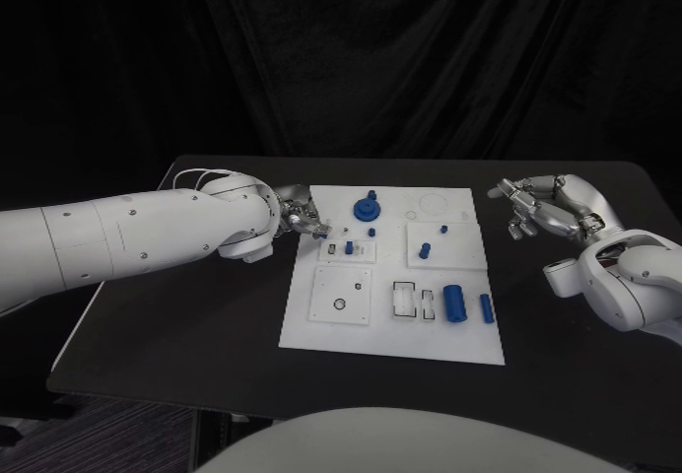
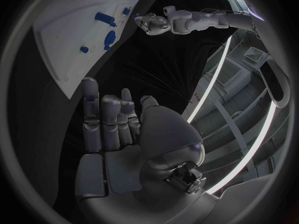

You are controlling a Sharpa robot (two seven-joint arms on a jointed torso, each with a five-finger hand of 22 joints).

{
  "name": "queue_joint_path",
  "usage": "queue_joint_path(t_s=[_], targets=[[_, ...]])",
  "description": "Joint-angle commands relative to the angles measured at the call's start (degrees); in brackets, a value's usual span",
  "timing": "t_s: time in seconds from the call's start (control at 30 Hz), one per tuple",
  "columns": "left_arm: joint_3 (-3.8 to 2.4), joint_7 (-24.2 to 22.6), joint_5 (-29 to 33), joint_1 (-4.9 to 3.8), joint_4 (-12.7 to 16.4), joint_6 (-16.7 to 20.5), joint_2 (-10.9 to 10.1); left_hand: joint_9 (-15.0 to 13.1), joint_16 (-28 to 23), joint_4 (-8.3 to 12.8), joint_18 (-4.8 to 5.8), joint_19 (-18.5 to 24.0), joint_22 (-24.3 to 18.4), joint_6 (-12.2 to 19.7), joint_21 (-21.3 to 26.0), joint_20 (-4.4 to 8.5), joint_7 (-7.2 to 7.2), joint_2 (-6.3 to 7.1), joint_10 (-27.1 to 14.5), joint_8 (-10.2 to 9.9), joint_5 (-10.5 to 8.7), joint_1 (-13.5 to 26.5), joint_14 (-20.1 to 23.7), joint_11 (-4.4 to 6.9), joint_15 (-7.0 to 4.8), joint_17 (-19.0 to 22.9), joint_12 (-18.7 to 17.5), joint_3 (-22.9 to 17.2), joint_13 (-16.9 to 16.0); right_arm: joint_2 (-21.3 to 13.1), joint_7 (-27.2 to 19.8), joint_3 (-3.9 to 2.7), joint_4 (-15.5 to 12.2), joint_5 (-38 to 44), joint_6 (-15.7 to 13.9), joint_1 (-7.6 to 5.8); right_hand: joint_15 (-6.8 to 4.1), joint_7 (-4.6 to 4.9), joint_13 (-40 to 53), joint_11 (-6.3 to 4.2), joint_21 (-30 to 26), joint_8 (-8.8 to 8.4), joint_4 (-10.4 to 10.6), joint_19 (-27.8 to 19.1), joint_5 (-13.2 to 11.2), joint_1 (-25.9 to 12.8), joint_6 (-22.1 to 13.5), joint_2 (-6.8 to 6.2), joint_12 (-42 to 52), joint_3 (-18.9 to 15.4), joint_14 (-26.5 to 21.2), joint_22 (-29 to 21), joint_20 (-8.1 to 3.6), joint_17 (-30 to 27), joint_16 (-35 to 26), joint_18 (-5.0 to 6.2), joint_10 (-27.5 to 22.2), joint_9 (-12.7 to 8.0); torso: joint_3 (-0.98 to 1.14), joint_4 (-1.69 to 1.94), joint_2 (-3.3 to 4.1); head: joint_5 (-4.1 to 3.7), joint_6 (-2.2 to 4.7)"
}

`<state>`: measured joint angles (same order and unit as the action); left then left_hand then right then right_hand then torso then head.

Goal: Assemble the parts on the task board

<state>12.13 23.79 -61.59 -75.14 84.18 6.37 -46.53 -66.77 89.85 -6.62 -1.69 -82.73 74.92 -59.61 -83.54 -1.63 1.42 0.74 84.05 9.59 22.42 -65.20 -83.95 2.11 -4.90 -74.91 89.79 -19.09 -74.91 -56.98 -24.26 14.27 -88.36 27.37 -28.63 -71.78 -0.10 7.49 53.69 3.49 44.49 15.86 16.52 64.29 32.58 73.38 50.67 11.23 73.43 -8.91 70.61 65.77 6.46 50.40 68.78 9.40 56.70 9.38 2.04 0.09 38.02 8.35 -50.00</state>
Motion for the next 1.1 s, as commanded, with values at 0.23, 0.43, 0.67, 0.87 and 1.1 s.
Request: queue_joint_path(t_s=[0.23,0.43,0.67,0.87,1.1], targets=[[-0.02,-3.34,0.59,0.61,2.27,4.33,-1.06,0.2,0.15,-0.54,-1.07,0.21,6.63,-0.85,0.39,0.22,-0.05,-0.09,5.95,-0.27,-2.0,1.11,-6.05,0.42,-0.28,-15.09,0.21,-0.18,-15.09,0.02,0.99,-0.04,-0.15,0.2,-0.01,0.14,0.06,-0.06,-0.14,-0.11,-0.3,0.09,-0.21,-0.32,0.34,0.49,0.33,-0.07,-0.41,0.86,-0.33,-0.06,-0.16,-0.05,-0.19,0.39,-0.54,-0.13,-0.03,0.04,0.09,0.08,0.0],[-0.02,-3.82,0.59,1.62,2.16,4.87,-0.99,0.25,0.15,-0.84,-1.15,0.44,6.42,-0.96,0.66,0.22,-0.03,-0.25,5.95,-0.35,-4.02,1.5,-6.05,0.4,-0.26,-15.09,0.21,-0.21,-15.09,0.03,0.97,-0.04,-0.16,0.2,-0.16,0.14,0.04,-0.07,-0.12,-0.12,-0.32,0.09,-0.25,-0.31,0.38,0.61,0.34,-0.09,-0.39,0.99,-0.33,-0.06,-0.17,-0.07,-0.18,0.39,-0.5,-0.14,-0.04,-0.01,0.13,0.1,0.0],[-0.03,-3.95,0.59,2.72,1.64,5.42,-0.7,0.27,0.15,-1.27,-1.24,0.68,6.17,-1.01,0.91,0.2,0.02,-0.51,5.95,-0.38,-4.44,1.86,-6.05,0.36,-0.23,-15.09,0.21,-0.19,-15.09,0.03,0.69,-0.04,-0.21,0.2,-0.36,0.14,0.04,-0.07,-0.12,-0.12,-0.32,0.09,-0.25,-0.31,0.38,0.61,0.34,-0.09,-0.39,0.99,-0.33,-0.06,-0.17,-0.07,-0.18,0.39,-0.5,-0.14,-0.04,0.03,0.11,0.06,0.0],[-0.03,-3.79,0.59,3.35,1.25,4.96,-0.35,0.28,0.15,-1.36,-1.24,0.69,6.17,-0.99,0.92,0.2,0.04,-0.51,5.95,-0.4,-4.49,1.96,-6.05,0.35,-0.22,-15.09,0.21,-0.15,-15.09,0.05,0.56,-0.04,-0.21,0.2,-0.38,0.15,0.03,-0.08,-0.2,-0.14,-0.46,0.1,-0.28,-0.37,0.43,0.76,0.38,-0.13,-0.42,1.17,-0.35,-0.12,-0.17,-0.11,-0.19,0.42,-0.57,-0.15,0.0,-0.01,0.03,0.2,0.0],[-0.03,-3.86,0.59,3.69,0.78,4.73,0.08,0.28,0.15,-1.53,-1.23,0.66,6.2,-1.03,0.91,0.19,0.06,-0.53,5.95,-0.4,-4.62,2.14,-6.05,0.33,-0.21,-15.09,0.21,-0.08,-15.09,0.15,0.56,-0.04,-0.18,0.2,-0.26,0.18,0.03,-0.08,-0.2,-0.14,-0.46,0.1,-0.28,-0.37,0.43,0.76,0.38,-0.13,-0.42,1.17,-0.35,-0.12,-0.17,-0.11,-0.19,0.42,-0.57,-0.15,-0.01,-0.06,0.08,0.28,0.0]])
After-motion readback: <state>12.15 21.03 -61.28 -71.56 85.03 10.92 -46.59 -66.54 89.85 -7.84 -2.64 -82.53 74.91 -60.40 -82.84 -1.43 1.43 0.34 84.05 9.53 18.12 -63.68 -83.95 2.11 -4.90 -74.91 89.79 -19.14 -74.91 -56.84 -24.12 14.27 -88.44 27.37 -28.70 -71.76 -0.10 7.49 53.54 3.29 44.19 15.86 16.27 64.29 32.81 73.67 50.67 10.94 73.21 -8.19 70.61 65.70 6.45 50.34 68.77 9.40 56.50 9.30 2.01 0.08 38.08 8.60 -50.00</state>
